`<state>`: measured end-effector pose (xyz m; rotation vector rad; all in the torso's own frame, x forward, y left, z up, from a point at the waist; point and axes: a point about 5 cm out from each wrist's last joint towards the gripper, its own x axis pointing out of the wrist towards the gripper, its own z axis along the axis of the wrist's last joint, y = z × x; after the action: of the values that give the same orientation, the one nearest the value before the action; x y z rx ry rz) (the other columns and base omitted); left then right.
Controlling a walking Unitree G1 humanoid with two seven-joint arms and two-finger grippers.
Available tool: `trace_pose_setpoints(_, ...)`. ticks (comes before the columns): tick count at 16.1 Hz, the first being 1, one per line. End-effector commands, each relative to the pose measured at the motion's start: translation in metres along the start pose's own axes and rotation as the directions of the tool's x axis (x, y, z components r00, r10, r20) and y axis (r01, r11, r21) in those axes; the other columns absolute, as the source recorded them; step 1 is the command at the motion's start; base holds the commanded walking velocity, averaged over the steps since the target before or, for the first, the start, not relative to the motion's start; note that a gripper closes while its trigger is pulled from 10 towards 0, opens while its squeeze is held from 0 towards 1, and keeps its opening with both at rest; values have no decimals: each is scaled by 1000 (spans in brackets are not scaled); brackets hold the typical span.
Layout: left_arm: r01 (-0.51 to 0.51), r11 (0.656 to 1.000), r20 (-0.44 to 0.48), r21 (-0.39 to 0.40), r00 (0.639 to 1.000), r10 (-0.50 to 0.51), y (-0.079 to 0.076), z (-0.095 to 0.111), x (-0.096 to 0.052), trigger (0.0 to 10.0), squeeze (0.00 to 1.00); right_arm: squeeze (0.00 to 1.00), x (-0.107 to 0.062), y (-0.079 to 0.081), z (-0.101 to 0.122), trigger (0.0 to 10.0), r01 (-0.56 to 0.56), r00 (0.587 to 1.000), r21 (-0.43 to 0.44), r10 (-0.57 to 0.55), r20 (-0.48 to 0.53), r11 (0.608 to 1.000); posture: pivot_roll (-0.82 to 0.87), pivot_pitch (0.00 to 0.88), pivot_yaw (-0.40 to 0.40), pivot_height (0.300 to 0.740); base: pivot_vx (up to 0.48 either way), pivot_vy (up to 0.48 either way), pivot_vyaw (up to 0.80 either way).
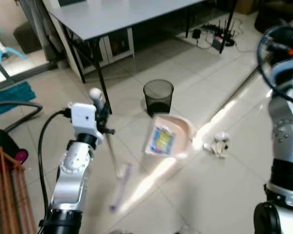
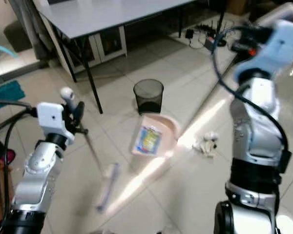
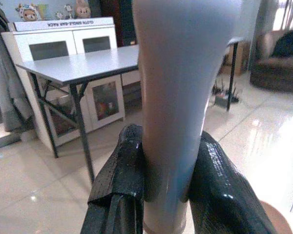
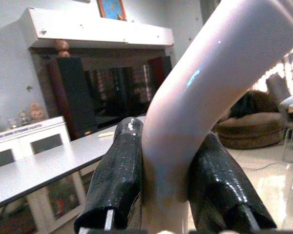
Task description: Sweep floor
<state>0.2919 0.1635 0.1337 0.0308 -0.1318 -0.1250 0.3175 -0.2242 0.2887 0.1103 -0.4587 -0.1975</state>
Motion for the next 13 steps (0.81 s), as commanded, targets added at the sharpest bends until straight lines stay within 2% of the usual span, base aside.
trace_pose_setpoints(1,-35,999,9,20,999,35,11,-1,-3,10000,0,0,3,14,17,10000,-56,995,39,52,81,998,-37,26,37,740,409,0,0)
trace_pose_setpoints(7,0,1000,-2,18,1000,0,4,-7,-4,10000,0,0,20,17,40,10000,-82,985,54,72,157,995,-42,27,37,740,412,0,0)
trace_pose_setpoints(13,-1,1000,-2,25,1000,1,4,-8,-4,10000,0,0,23,11,39,10000,-39,986,91,24,167,995,-40,28,39,740,413,0,0)
